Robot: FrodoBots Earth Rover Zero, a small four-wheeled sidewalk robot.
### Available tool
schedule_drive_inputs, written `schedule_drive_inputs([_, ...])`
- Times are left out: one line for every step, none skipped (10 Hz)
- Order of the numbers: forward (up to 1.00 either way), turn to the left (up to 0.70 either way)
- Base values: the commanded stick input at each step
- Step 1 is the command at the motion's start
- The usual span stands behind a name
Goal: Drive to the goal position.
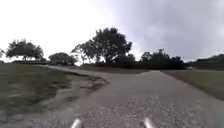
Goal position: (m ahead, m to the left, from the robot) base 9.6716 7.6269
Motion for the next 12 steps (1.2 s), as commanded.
schedule_drive_inputs([1.0, 0.0])
schedule_drive_inputs([1.0, 0.0])
schedule_drive_inputs([1.0, -0.13])
schedule_drive_inputs([1.0, -0.4])
schedule_drive_inputs([1.0, -0.4])
schedule_drive_inputs([1.0, -0.4])
schedule_drive_inputs([1.0, -0.4])
schedule_drive_inputs([1.0, 0.0])
schedule_drive_inputs([1.0, 0.0])
schedule_drive_inputs([1.0, 0.0])
schedule_drive_inputs([1.0, 0.0])
schedule_drive_inputs([1.0, 0.0])
